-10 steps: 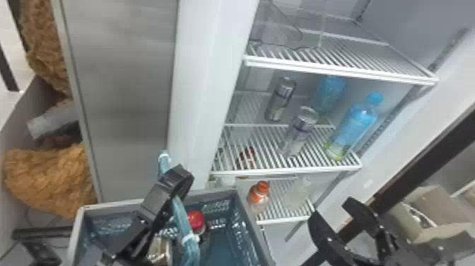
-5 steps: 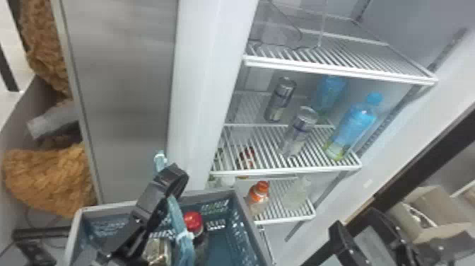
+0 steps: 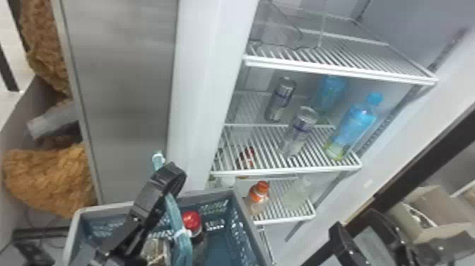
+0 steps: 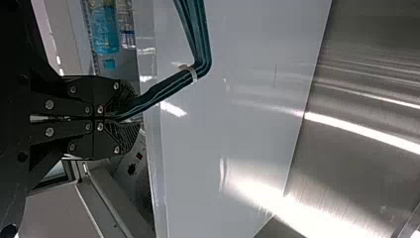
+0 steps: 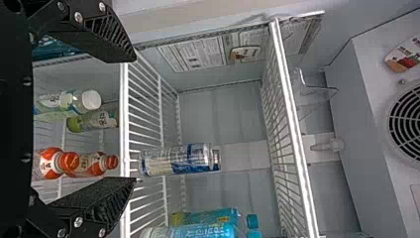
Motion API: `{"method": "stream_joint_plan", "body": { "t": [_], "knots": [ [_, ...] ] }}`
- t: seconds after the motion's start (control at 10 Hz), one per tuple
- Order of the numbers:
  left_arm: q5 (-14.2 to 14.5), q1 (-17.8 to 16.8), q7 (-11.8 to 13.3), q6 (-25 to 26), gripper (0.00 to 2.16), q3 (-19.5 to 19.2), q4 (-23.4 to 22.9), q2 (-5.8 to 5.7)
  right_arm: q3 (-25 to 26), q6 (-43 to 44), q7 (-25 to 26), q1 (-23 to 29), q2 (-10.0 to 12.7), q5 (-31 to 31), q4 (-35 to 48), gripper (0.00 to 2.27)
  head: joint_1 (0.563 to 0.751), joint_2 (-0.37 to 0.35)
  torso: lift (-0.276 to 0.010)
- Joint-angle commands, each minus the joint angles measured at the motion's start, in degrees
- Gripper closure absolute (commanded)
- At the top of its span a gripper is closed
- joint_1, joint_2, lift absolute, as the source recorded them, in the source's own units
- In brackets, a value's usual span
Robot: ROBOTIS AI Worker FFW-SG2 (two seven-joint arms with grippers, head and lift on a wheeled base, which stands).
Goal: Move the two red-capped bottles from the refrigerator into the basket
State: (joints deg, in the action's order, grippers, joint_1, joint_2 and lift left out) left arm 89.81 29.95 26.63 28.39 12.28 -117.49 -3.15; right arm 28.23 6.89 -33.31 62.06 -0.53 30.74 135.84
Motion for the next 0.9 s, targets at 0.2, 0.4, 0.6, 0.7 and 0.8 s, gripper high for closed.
{"method": "stream_joint_plan", "body": {
  "t": [0.2,0.4,0.6,0.7,0.8],
  "knots": [
    [-0.1,0.0,0.2,-0.1,1.2,-0.2,0.0,-0.02,-0.1,-0.1,0.0,-0.5,-0.3,-0.2,-0.2,0.17,0.695,-0.35,0.0],
    [0.0,0.1,0.2,-0.3,1.2,-0.2,0.0,-0.02,-0.1,-0.1,0.0,-0.6,-0.3,-0.2,-0.3,0.17,0.695,-0.35,0.0],
    [0.0,0.1,0.2,-0.4,1.2,-0.2,0.0,-0.02,-0.2,-0.1,0.0,-0.7,-0.3,-0.1,-0.5,0.17,0.695,-0.35,0.0],
    [0.0,0.1,0.2,-0.4,1.2,-0.2,0.0,-0.02,-0.2,-0.1,0.0,-0.9,-0.3,0.0,-0.8,0.17,0.695,-0.35,0.0],
    [0.0,0.1,0.2,-0.4,1.2,-0.2,0.0,-0.02,-0.3,-0.1,0.0,-1.0,-0.3,-0.1,-0.8,0.17,0.695,-0.35,0.0]
  ]
}}
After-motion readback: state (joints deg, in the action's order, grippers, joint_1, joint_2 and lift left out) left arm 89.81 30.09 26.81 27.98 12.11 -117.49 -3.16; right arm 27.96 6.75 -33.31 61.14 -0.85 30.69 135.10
